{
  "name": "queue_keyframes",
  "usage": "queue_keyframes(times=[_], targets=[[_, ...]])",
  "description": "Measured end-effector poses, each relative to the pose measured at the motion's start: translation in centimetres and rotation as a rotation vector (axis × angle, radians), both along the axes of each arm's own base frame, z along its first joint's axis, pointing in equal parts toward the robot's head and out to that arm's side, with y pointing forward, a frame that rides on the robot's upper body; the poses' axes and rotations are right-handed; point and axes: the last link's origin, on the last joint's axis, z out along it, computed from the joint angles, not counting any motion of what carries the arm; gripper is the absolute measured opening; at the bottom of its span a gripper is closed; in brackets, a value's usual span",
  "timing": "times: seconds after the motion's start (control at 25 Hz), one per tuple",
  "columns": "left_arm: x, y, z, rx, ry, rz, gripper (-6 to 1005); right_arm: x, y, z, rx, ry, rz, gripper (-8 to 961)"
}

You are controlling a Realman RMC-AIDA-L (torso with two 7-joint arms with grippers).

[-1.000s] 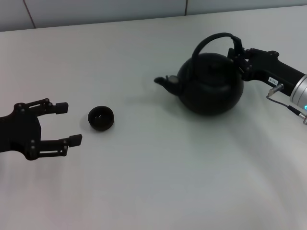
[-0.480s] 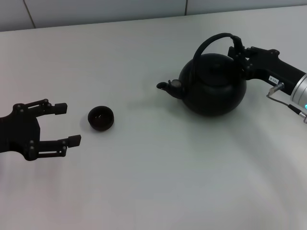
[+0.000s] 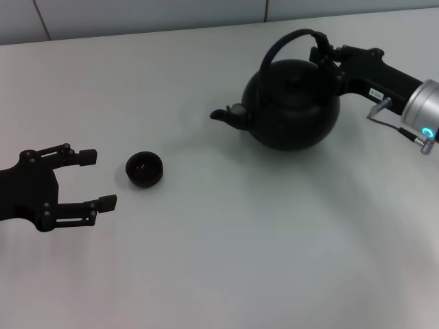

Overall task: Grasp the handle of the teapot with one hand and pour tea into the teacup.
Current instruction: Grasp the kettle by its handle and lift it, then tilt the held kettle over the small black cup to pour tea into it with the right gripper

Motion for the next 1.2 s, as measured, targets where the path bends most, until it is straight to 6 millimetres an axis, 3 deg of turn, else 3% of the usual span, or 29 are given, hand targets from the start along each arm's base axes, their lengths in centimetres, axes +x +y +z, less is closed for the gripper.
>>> queue_keyframes(times=[0.8,1.2], targets=[[-0.2,-0.2,-0.1,-0.004,0.001,0.005,862,-4.8,3.2,-1.9,-0.08,-0.187,0.176,124],[-0.2,-0.3,-0.2,-0.007,0.002,0.006,862,-6.2,3.9,-2.0,-0.078,-0.212,0.225,123]])
